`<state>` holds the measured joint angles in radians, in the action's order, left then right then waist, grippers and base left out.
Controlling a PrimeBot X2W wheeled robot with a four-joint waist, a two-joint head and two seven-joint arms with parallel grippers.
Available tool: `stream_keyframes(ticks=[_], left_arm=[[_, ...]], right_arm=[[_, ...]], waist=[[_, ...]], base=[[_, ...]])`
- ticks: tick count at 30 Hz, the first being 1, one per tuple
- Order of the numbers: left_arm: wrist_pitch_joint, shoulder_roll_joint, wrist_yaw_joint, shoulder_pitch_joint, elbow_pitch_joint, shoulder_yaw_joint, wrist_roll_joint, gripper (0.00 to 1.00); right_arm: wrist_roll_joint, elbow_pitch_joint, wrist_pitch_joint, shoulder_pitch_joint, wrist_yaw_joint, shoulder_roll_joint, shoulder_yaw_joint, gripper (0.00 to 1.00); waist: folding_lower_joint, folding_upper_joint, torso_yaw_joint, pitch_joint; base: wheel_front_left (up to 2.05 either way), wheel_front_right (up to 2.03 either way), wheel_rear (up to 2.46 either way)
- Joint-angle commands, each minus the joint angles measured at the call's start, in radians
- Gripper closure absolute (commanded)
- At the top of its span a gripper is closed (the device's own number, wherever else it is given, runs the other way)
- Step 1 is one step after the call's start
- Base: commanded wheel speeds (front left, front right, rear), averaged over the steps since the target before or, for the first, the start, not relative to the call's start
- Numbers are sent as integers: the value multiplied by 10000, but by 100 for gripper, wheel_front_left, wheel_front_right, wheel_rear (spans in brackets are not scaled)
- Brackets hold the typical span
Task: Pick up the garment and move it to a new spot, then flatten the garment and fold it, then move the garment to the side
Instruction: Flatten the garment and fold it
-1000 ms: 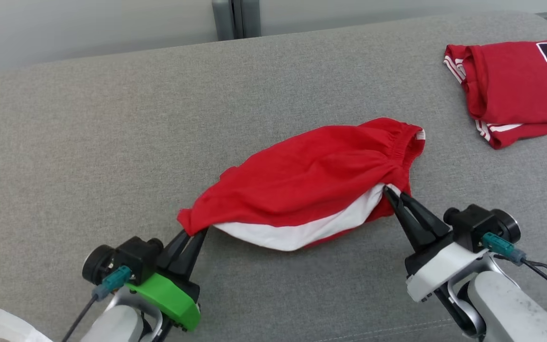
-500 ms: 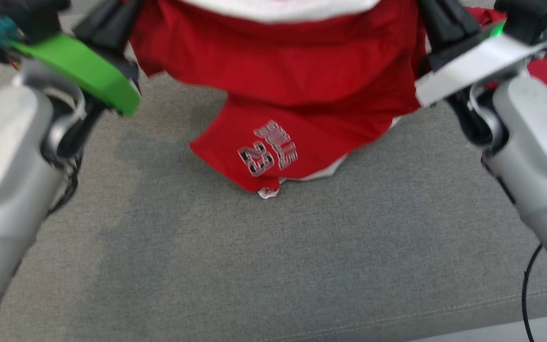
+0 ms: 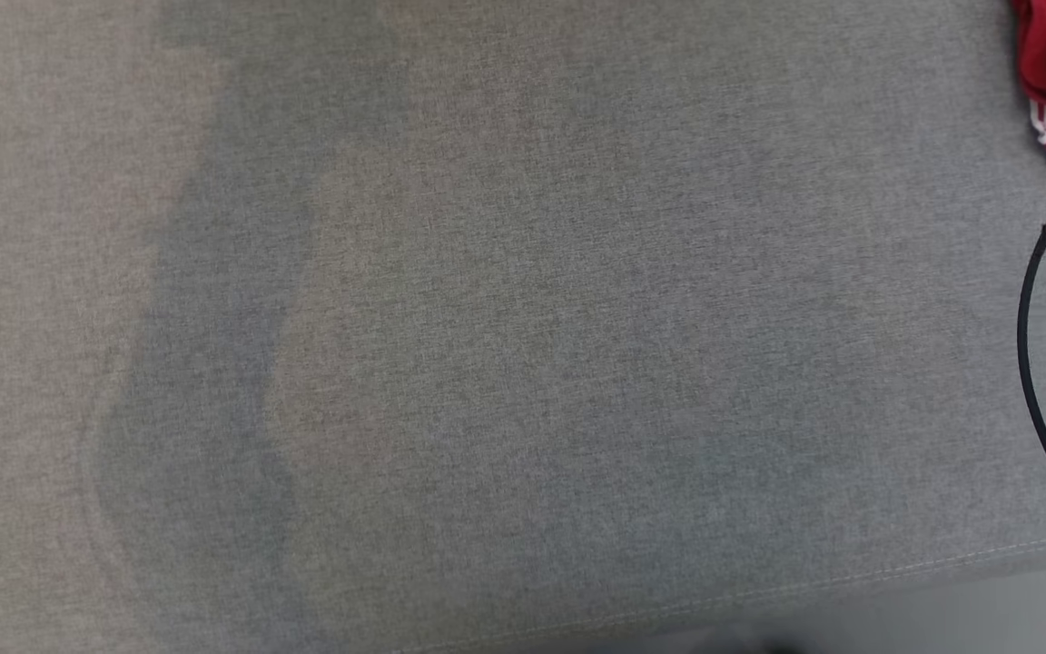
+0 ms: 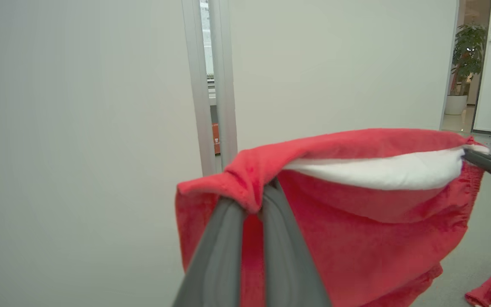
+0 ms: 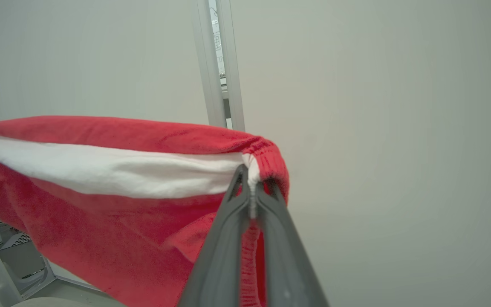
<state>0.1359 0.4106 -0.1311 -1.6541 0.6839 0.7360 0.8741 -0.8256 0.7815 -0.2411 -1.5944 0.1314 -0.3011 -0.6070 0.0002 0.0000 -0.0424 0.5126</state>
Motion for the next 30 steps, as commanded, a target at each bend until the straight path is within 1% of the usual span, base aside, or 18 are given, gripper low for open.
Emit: stream_keyframes(ticks=[1, 4, 7, 11, 13, 15, 16, 20, 22, 26, 30], left_arm=[[151, -28, 5, -140, 143, 89, 175, 100], [453, -4, 5, 70, 376, 376, 537, 100], [785, 74, 5, 764, 371, 771, 859, 100], [1210, 470, 5, 2621, -189, 1004, 1324, 100], [1276, 819, 5, 3807, -537, 1110, 1232, 100], [1308, 958, 18, 4963, -1063, 711, 1134, 100], [1311, 1034, 174, 5648, -1461, 283, 991, 100], [1286, 1002, 614, 8530, -2862, -952, 432, 100], [1287, 952, 805, 9801, -3464, -1265, -79, 100], [1289, 609, 1039, 11925, -4300, -1859, -621, 100], [1290, 265, 1009, 13506, -4577, -1944, -898, 100]], right_arm=[[-121, 110, -60, -89, -18, 36, -225, 100], [-522, 183, -152, -9, -18, -11, -631, 100], [-831, -24, -192, 683, -18, -112, -1205, 100], [-1198, -867, -250, 2206, -18, -414, -2254, 100], [-1455, -1462, -260, 3115, -18, -606, -2363, 100], [-1653, -2053, -241, 4197, -18, -775, -2298, 100], [-1684, -2392, -239, 4783, -18, -898, -2317, 100], [-1801, -3396, -237, 6802, -18, -1149, -2038, 100], [-1728, -3782, -238, 7736, -18, -1224, -1998, 100], [-1529, -4438, -237, 9430, -18, -1426, -1725, 100], [-1275, -4955, -238, 10966, -15, -1639, -1430, 100]], waist=[[-2, 0, 116, 156], [-2, 0, 136, 197], [-2, 0, 111, 120], [-2, 0, -68, -243], [-2, 0, -179, -474], [-2, 0, -214, -730], [-2, 0, -242, -858], [-2, 0, -255, -1436], [-2, 0, -212, -1707], [-2, 0, -26, -2211], [-2, 0, 137, -2679]], base=[[0, 0, 0], [0, 0, 0], [0, 0, 0], [0, 0, 0], [0, 0, 0], [0, 0, 0], [0, 0, 0], [0, 0, 0], [0, 0, 0], [0, 0, 0], [0, 0, 0]])
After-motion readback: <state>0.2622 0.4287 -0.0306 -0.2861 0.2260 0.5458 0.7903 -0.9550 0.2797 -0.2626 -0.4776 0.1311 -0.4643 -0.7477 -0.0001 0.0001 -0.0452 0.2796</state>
